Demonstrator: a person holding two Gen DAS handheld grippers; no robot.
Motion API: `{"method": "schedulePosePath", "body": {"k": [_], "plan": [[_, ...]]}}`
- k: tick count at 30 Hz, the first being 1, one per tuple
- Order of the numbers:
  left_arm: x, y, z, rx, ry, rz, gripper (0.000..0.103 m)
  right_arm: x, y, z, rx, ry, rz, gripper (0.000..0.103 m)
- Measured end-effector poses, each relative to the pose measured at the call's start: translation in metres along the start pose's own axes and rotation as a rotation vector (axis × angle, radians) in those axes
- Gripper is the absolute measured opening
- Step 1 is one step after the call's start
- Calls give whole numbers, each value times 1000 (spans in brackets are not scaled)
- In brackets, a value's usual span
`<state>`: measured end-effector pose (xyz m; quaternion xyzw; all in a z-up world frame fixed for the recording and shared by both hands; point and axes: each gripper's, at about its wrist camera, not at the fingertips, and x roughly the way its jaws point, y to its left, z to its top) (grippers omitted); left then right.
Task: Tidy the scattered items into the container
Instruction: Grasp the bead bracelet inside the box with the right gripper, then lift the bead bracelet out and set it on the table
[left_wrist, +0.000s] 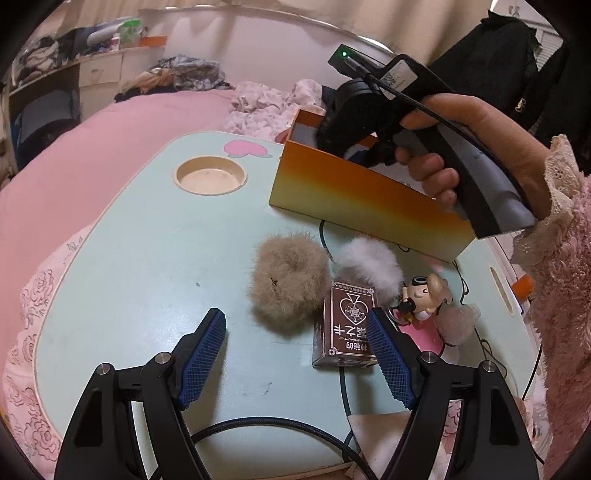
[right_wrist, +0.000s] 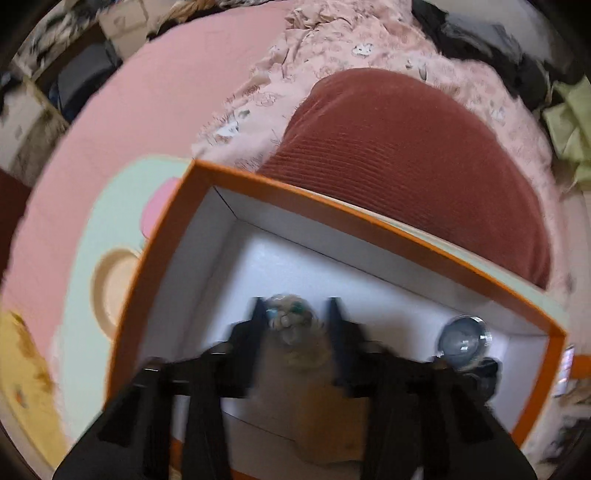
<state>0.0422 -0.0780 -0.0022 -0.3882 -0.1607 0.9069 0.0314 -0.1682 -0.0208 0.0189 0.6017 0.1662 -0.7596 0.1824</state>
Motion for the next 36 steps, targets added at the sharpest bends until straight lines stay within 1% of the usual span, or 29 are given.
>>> {"method": "schedulePosePath", "body": {"k": [2,5,7,10,14,17,19,21,23,25,27,29,31,32,33,36], "plan": [[0,1,0,-2,2,0,78,-2,-4,-2,14,11,41,16],[0,1,0,-4,1,-2,78,-11,-9,-5,17,-11,54,16],[0,2,0,-8,1,-2,78,-24,-13,-7,23,-41,72,16],[1,4,0,-13,3,-2,78,-57,-22,-15,34,-113,121,16],[0,4,1,-16,2,0,78,-106,-27,-50,-2,-243,175,16],[1,3,1,-11,4,5,78,-123,-34,-96,-36,-324,191,16],[2,1,2,0,9,11,78,-120,-41,-122,-34,-339,198,16],[3,-2,2,13,15,20,78,-106,-48,-151,2,-348,193,16],[5,-5,1,26,22,28,78,-91,-54,-168,30,-353,167,16],[5,-7,1,34,24,38,78,-73,-59,-181,57,-343,176,16],[6,-9,1,44,27,49,78,-58,-64,-191,84,-333,221,16],[6,-10,0,52,30,55,78,-49,-69,-196,119,-342,229,17],[5,-12,0,58,29,59,78,-48,-73,-197,151,-394,227,20],[5,-13,0,61,28,61,78,-49,-74,-197,152,-426,242,24],[5,-13,0,62,27,62,78,-51,-75,-198,154,-445,251,32],[4,-14,0,65,29,64,78,-58,-75,-205,169,-505,263,33]]}}
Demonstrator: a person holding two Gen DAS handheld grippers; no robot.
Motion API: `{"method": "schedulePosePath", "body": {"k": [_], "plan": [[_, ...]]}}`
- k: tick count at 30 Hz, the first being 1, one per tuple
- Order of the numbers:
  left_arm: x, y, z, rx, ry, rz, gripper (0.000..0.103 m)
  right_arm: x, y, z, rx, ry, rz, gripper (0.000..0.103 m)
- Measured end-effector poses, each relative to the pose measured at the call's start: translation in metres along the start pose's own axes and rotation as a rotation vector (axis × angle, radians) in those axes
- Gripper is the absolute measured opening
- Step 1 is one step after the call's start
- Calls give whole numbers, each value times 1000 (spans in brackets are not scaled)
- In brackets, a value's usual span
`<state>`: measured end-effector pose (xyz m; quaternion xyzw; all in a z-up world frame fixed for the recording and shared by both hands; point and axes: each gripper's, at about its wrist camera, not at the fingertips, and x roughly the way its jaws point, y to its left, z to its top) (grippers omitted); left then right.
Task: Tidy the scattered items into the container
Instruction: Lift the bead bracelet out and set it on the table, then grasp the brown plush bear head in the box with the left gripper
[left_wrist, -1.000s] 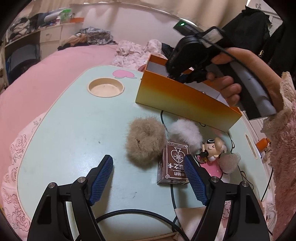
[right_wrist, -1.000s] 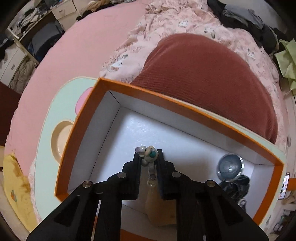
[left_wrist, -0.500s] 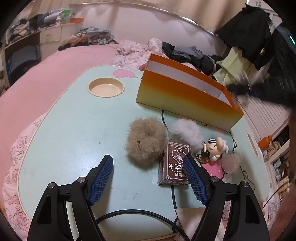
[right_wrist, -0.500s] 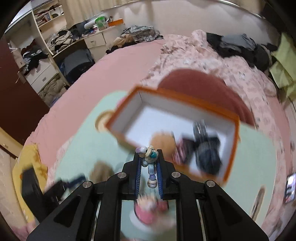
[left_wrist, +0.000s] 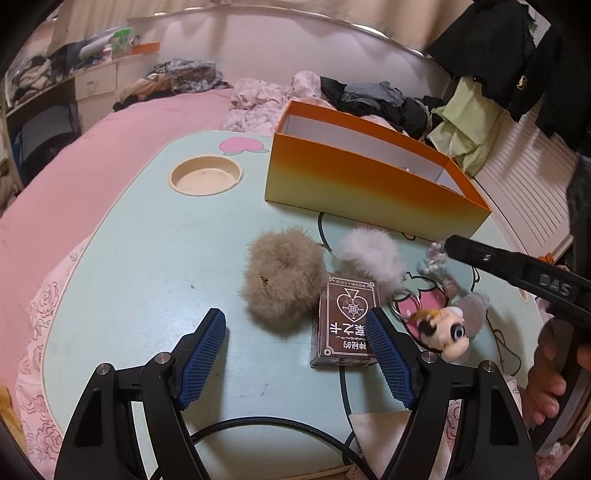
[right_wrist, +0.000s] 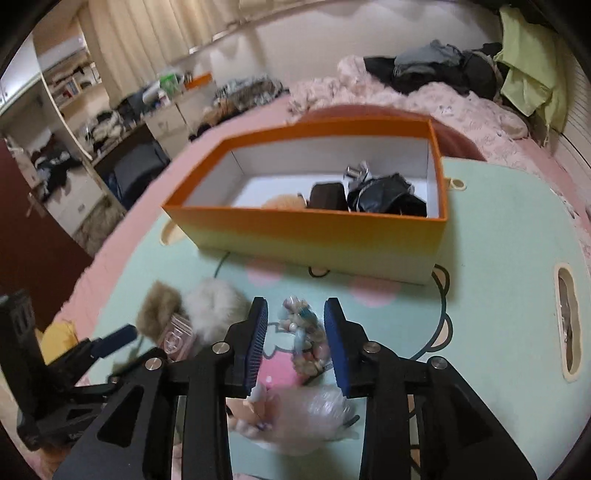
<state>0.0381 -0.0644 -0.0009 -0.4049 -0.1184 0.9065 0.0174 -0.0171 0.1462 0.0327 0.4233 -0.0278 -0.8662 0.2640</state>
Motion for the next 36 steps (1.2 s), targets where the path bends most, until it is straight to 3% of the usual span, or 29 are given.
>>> {"method": "schedulePosePath", "body": {"k": [2,5,10,14,18,20,23,26,28,33,36], "plan": [[0,0,0,0,2,2,78,-9,4,-7,4,-64,-53,34],[1,-5,1,18,4,3,78,-17,7,-20,19,-134,-82,45],[-11,-16,12,81,-40,8,78,-25,6,-44,78,-192,-94,46],[-22,-26,38,134,-74,-6,78,-38,9,-50,62,-233,-199,46],[-26,-41,83,188,-59,-65,78,-36,4,-52,80,-222,-177,46],[-19,-51,108,225,-21,-90,78,-31,1,-54,98,-196,-166,46],[10,-65,140,268,118,-140,78,-28,-4,-56,115,-175,-151,46],[50,-70,161,233,241,-118,63,-28,-5,-58,119,-174,-142,46],[71,-72,166,202,288,-74,55,-29,-4,-60,116,-174,-137,46],[106,-85,165,155,390,-115,55,-27,-5,-61,121,-165,-126,46],[119,-93,156,176,408,-39,57,-28,-6,-61,123,-168,-121,46]]}}
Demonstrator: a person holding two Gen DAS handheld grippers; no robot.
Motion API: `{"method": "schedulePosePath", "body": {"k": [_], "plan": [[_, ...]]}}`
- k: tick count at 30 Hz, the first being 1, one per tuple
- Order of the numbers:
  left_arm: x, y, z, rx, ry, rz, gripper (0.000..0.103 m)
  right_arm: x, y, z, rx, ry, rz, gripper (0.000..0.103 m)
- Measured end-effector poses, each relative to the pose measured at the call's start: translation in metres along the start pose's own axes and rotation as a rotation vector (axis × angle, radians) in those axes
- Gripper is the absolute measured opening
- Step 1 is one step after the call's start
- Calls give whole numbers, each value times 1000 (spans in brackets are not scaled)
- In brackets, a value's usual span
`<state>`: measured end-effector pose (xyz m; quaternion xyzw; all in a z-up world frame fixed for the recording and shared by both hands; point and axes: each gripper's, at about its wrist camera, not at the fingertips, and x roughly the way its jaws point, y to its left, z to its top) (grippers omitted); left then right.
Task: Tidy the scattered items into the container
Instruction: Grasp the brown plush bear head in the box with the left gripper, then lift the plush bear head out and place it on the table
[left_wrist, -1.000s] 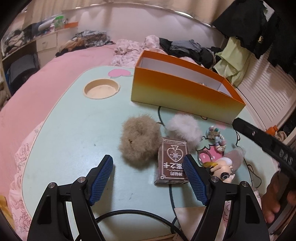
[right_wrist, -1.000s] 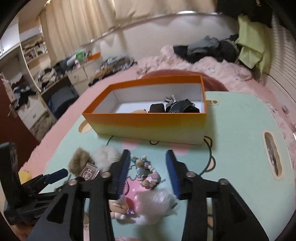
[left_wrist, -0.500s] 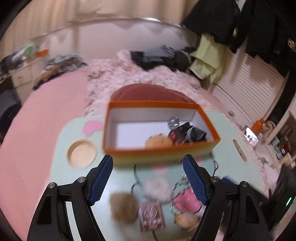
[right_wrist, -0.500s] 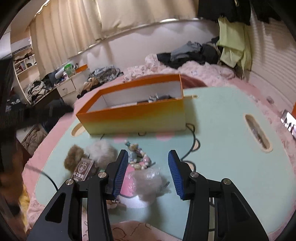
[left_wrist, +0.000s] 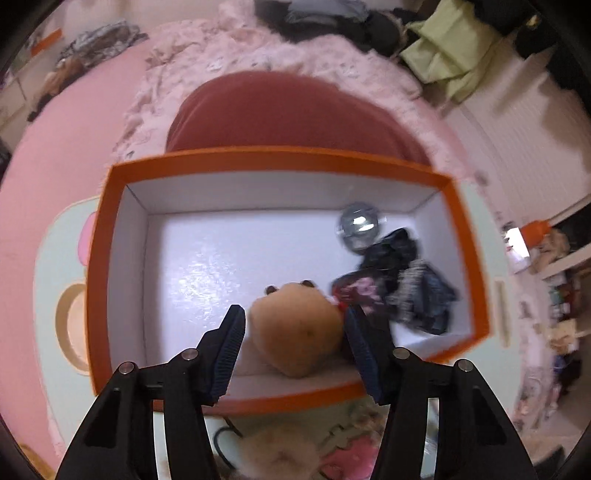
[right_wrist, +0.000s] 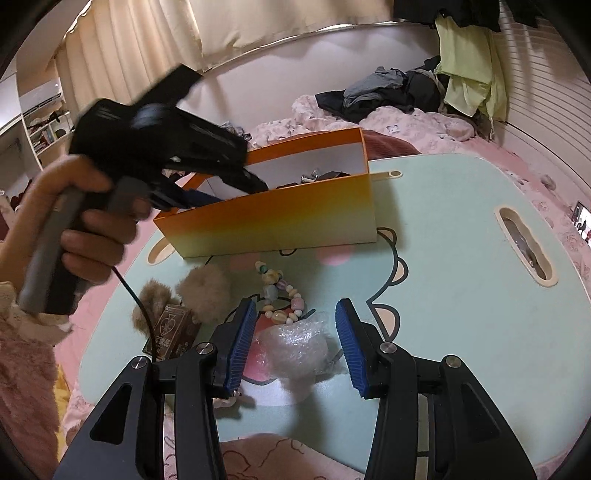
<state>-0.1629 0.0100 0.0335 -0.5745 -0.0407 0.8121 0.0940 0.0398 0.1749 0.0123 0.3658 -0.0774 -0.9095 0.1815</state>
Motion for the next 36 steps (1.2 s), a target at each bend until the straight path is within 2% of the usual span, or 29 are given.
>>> {"method": "schedulePosePath", "body": {"k": [3,4,7,11,16,18,21,25,28,32,36], "plan": [[7,0,-6,-2,-15,3,58,0,0,0,0,-3,-1,46],[8,3,-7,-14,-17,-1,50,0,0,0,0,-2,-1,46],[7,11,-7,-45,-24,-32,45,1,0,0,-2,5,0,46],[-16,16,-7,-47,-88,-20,43,2,0,-1,4,7,0,46],[-73,27,-18,-55,-199,-131,44,2,-1,0,7,7,-4,46],[-99,33,-40,-62,-260,-195,44,1,-2,-1,14,1,-4,46],[-118,37,-74,-33,-296,-244,45,0,-7,1,43,-7,13,46],[-109,36,-114,-6,-274,-272,45,-5,-22,7,110,-41,22,46],[-90,30,-137,27,-272,-241,46,-9,-28,15,138,-56,26,46],[-75,22,-155,44,-300,-299,47,-14,-31,40,163,-61,67,46],[-71,10,-160,76,-353,-234,47,-9,-16,84,99,-13,84,46]]}}
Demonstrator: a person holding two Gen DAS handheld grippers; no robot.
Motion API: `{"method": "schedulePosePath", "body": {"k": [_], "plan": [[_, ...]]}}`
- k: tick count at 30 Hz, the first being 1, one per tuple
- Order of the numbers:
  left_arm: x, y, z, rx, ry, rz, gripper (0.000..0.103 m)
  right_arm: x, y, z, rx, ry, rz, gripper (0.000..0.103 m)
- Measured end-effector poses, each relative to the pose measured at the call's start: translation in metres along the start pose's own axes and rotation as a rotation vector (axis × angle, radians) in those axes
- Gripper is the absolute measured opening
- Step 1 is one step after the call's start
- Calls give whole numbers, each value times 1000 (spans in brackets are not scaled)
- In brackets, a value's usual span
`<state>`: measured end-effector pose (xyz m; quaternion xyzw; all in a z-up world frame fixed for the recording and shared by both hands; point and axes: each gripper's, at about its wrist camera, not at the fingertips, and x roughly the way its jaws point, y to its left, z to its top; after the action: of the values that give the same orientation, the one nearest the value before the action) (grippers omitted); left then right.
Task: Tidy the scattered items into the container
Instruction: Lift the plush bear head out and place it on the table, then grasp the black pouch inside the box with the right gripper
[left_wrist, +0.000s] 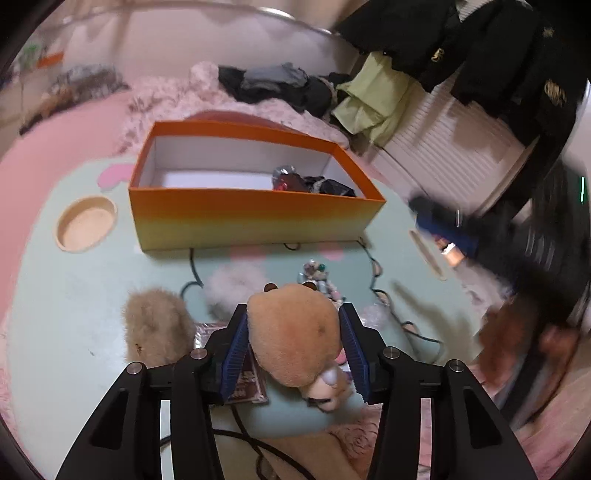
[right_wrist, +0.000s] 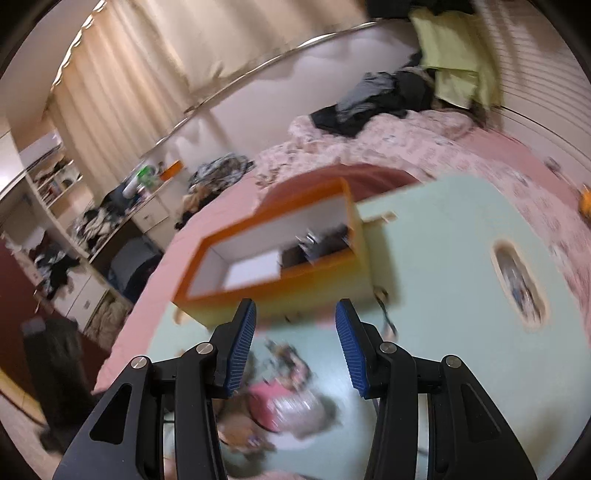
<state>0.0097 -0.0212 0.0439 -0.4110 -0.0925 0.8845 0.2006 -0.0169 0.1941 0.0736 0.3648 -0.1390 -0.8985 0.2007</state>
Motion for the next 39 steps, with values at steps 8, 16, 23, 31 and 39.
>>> {"method": "schedulePosePath", "body": {"k": [8,16,23,31,39], "plan": [[11,-7,-6,40,-28,60,70,89,45,62,-145,294,-89,25],[-20,1,-12,15,-137,-24,79,150,43,58,-184,449,-235,21],[-16,8,-15,-30,-125,-44,79,165,46,64,-190,542,-268,25],[-19,10,-17,-38,-129,-50,79,175,39,61,-153,594,-210,39],[-19,7,-18,-36,-125,-56,79,184,34,50,-172,623,-225,42]]}}
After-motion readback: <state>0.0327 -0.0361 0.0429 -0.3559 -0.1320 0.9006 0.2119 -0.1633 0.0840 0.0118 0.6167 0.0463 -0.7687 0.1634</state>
